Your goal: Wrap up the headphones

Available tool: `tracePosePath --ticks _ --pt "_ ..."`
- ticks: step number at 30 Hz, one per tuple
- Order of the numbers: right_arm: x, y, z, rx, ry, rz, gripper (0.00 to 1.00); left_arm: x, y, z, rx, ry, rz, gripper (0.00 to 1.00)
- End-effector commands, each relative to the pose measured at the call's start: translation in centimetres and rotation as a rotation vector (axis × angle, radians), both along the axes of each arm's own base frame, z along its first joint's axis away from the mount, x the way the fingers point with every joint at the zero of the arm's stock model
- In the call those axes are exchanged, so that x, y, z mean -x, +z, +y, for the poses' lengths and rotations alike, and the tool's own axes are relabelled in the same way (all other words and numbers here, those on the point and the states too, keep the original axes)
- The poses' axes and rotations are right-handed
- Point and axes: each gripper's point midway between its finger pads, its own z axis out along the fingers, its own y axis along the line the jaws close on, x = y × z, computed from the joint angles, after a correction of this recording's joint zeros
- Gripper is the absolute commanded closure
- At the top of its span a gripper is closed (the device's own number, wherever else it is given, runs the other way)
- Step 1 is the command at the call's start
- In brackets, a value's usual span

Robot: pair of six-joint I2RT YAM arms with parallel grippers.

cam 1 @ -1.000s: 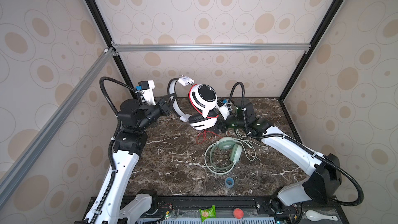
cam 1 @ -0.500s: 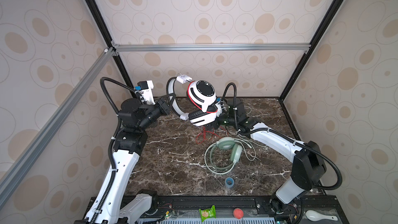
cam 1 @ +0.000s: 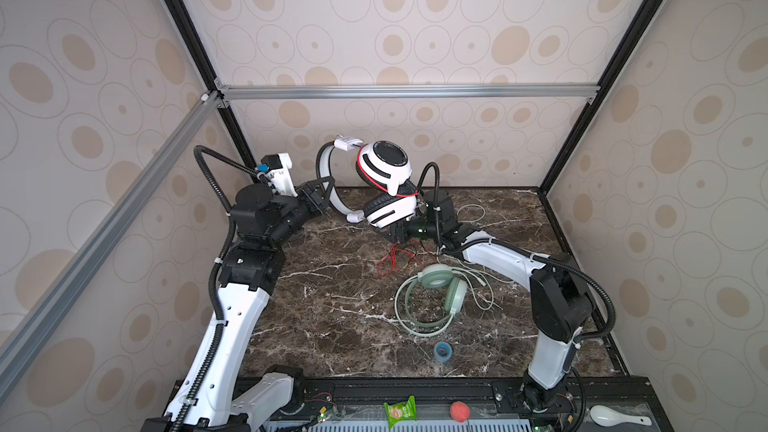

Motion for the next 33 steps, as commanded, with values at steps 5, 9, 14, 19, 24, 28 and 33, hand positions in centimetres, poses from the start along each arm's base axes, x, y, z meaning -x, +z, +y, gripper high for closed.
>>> tracePosePath --ticks 5,9,14,19,24,28,33 --pt "0.2 -0.6 0.9 -0.043 0.028 0.032 0.64 1.1 5.4 1.3 0.102 0.052 -0.092 1.0" --pt "0.3 -1.8 0.8 -0.035 0.024 0.06 0.79 0.9 5.0 2.4 0.153 0.1 -0.068 1.0" --pt "0.7 -2.1 0.3 -0.015 0.002 0.075 1.0 0.5 4.5 4.9 0.245 0.222 -0.052 1.0" --pt "1.9 -2.2 -1.0 0.047 -0.032 0.062 1.0 -0.1 3.3 7.6 0.314 0.376 -0.028 1.0" --pt "3.7 -1.7 -2.0 0.144 -0.048 0.029 1.0 -0.1 1.8 10.0 0.334 0.516 -0.007 1.0" --pt "5.7 -0.9 -2.2 0.244 -0.033 -0.025 1.0 -0.5 0.5 11.3 0.312 0.601 0.011 1.0" --pt "8.1 0.4 -2.3 0.346 -0.01 -0.089 1.0 -0.8 -2.3 13.2 0.284 0.723 0.052 1.0"
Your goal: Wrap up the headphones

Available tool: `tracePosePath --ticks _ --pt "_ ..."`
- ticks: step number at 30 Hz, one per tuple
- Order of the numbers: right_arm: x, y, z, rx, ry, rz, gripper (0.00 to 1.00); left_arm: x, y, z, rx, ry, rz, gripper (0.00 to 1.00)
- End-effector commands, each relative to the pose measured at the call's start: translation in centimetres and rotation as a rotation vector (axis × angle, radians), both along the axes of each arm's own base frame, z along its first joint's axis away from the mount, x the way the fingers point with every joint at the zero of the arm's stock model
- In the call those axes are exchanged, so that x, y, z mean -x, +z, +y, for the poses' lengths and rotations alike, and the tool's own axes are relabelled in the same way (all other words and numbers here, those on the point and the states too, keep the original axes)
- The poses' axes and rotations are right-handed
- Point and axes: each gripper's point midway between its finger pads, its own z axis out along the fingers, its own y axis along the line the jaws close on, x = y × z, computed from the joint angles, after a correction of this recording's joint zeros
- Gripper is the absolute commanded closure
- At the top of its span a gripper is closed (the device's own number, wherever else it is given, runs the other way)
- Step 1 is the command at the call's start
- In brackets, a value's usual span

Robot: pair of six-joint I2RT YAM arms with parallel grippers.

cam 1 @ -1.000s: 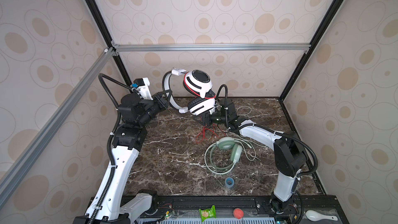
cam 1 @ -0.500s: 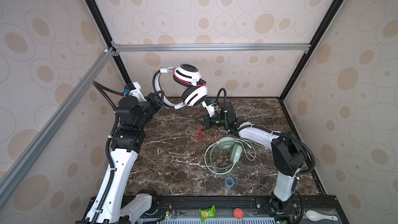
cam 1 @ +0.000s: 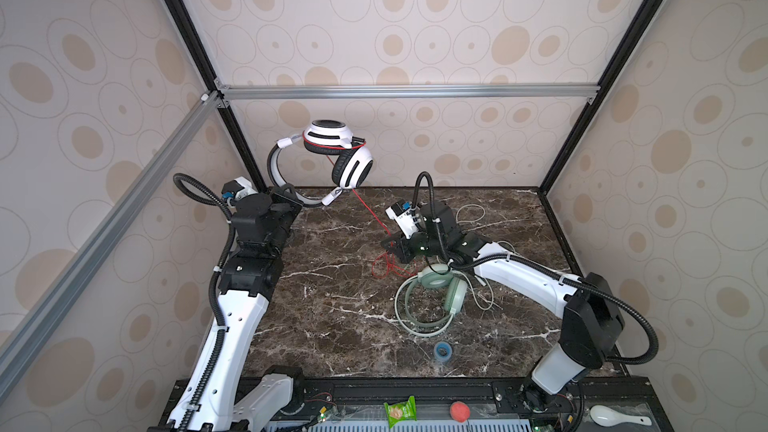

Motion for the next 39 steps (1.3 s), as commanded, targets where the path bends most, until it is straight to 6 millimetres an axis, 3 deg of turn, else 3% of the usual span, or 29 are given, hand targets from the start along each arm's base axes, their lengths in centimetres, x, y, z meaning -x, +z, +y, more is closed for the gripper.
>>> tracePosePath --ticks 1,6,16,22,31,36,39 --pt "1.6 0.7 -0.9 0.129 0.011 -0.062 1.0 0.9 2.2 2.5 0.027 0.143 -0.094 1.0" --pt "3.5 1.9 0.1 0.247 0.068 -0.143 1.0 1.3 0.7 3.6 -0.058 0.2 -0.054 1.0" --pt "4.9 4.2 1.0 0.393 0.149 -0.271 1.0 3.1 -3.6 4.6 -0.351 0.281 0.119 1.0" --pt "5.1 4.6 1.7 0.526 0.199 -0.35 1.0 2.9 -5.3 3.6 -0.592 0.242 0.248 1.0" --pt "3.5 7.1 1.9 0.606 0.156 -0.429 1.0 3.5 -6.8 2.5 -0.865 0.15 0.365 1.0" --pt "2.1 7.8 1.5 0.673 0.107 -0.466 1.0 2.7 -7.2 -0.2 -0.954 -0.051 0.335 1.0" --pt "1.4 8.2 1.5 0.694 0.084 -0.482 1.0 2.5 -8.6 -2.1 -0.982 -0.186 0.339 1.0"
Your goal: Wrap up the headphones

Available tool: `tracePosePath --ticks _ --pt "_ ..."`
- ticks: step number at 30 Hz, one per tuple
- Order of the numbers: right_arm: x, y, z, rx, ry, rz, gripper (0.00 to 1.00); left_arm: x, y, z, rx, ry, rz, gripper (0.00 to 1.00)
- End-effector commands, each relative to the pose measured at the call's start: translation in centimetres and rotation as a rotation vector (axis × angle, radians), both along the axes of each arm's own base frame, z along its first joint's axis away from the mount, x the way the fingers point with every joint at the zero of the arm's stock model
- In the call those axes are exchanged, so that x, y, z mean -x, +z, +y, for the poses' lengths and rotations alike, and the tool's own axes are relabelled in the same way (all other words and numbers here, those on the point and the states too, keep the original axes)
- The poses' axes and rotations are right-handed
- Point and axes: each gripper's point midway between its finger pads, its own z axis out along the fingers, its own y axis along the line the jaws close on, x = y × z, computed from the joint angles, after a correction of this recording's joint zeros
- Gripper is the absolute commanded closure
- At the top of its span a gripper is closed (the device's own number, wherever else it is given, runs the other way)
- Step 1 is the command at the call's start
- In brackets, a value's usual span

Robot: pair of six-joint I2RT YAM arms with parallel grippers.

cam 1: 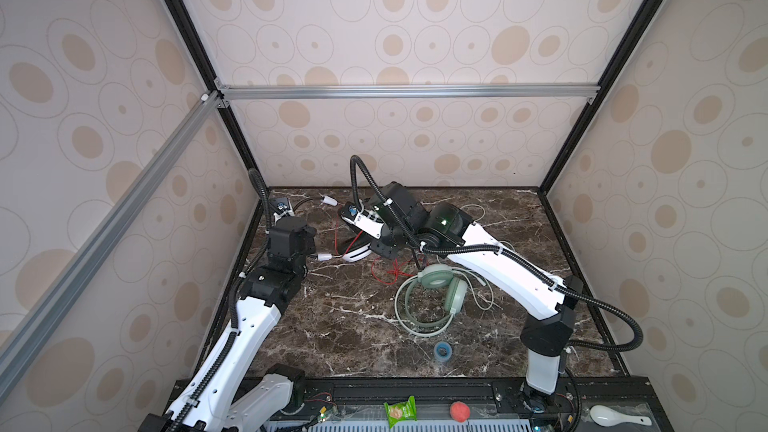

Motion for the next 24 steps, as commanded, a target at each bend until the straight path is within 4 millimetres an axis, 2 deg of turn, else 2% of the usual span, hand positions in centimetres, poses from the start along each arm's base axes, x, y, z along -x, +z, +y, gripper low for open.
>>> tracePosePath --ticks 1,3,4,7,13,18,24 --pt "-0.6 0.0 -0.7 0.072 -0.022 -0.036 1.0 -0.4 1.2 -2.7 -0.005 -0.175 0.005 1.0" --pt "-0.7 -0.4 -0.5 0.086 -0.016 -0.031 1.0 -0.2 0.7 -3.7 0.001 -0.239 0.019 1.0" --pt "-1.0 0.4 -0.3 0.071 -0.02 -0.045 1.0 -0.1 0.6 -4.4 0.01 -0.277 0.019 1.0" --pt "-1.5 0.4 -0.1 0.083 -0.031 -0.059 0.99 0.4 0.3 -5.5 0.028 -0.347 0.031 1.0" --pt "-2.3 -0.1 -0.9 0.058 -0.076 -0.011 0.96 2.2 -0.5 -7.1 0.031 -0.477 0.028 1.0" --pt "-2.4 -0.2 -1.5 0.052 -0.089 -0.006 0.93 3.4 -2.3 -6.9 -0.005 -0.498 0.08 1.0" --pt "-2.9 -0.8 -2.0 0.104 -0.104 -0.033 0.92 3.4 -2.1 -6.8 -0.009 -0.496 0.082 1.0"
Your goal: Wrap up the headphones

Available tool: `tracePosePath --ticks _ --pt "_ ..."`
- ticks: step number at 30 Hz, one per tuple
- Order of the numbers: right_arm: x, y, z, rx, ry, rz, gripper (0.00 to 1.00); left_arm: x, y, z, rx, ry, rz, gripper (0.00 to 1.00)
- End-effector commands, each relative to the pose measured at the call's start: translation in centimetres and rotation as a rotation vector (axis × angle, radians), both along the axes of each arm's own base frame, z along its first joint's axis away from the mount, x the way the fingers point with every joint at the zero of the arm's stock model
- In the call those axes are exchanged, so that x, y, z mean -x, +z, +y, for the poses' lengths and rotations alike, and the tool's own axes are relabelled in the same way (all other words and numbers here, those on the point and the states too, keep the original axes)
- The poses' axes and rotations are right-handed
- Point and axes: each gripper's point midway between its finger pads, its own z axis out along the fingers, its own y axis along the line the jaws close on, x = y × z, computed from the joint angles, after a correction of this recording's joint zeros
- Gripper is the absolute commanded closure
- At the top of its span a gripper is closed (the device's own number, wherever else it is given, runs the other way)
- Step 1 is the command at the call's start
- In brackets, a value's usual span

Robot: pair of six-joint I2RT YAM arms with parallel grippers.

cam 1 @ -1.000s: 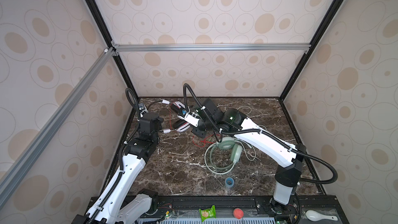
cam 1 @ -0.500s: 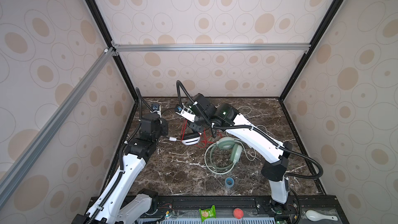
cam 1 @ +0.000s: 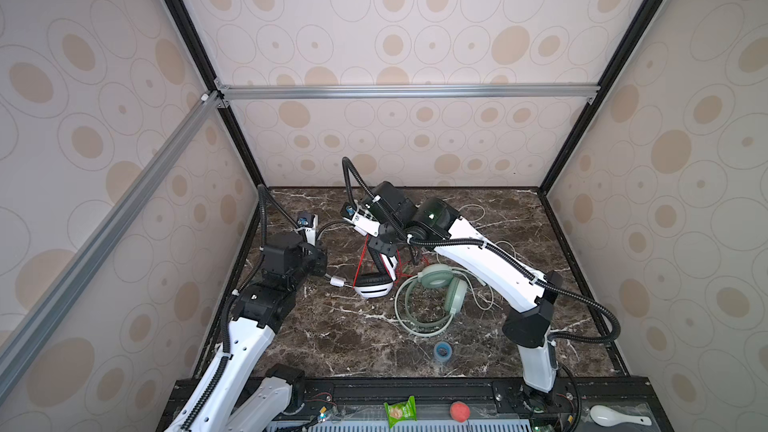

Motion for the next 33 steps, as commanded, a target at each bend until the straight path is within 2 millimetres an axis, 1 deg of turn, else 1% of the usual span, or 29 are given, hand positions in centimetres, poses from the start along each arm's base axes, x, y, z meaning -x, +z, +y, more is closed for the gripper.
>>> tracePosePath --ticks 1,3,8,13,16,17,18,23,28,31,33 --pt "-1.2 1.4 -1.3 0.006 -0.045 -0.062 0.91 0.3 0.6 -0.6 -0.017 -0.05 -0.006 1.0" --pt "-1.4 1.4 -1.3 0.016 -0.043 -0.074 0.91 0.2 0.6 -0.5 -0.022 -0.044 -0.005 1.0" --pt "-1.8 1.5 -1.4 0.024 -0.05 -0.09 0.89 0.0 1.7 -0.7 0.001 -0.048 -0.02 1.0" --pt "-2.7 1.3 -1.9 0.005 -0.09 -0.082 0.88 -0.3 3.2 -1.5 0.06 -0.069 -0.047 1.0" --pt "-3.5 1.9 -2.6 -0.075 -0.132 -0.038 0.88 -0.2 3.7 -1.6 0.076 -0.07 -0.054 1.0" --pt "-3.8 2.5 -2.8 -0.114 -0.15 -0.029 0.88 0.0 3.8 -1.5 0.08 -0.069 -0.058 1.0" --pt "-4.0 1.8 -3.2 -0.124 -0.164 -0.002 0.88 0.1 3.8 -1.5 0.081 -0.068 -0.06 1.0" --pt "-5.1 1.9 -4.3 -0.188 -0.214 0.015 0.88 0.5 4.5 -1.5 0.097 -0.07 -0.063 1.0" --pt "-6.1 1.9 -5.1 -0.284 -0.252 0.066 0.87 0.6 6.0 -2.0 0.156 -0.082 -0.09 1.0" --pt "-6.5 2.1 -5.2 -0.332 -0.259 0.083 0.85 0.6 7.1 -2.2 0.217 -0.07 -0.093 1.0" --pt "-6.7 2.3 -5.5 -0.396 -0.26 0.123 0.81 0.4 8.2 -2.0 0.264 -0.038 -0.084 1.0"
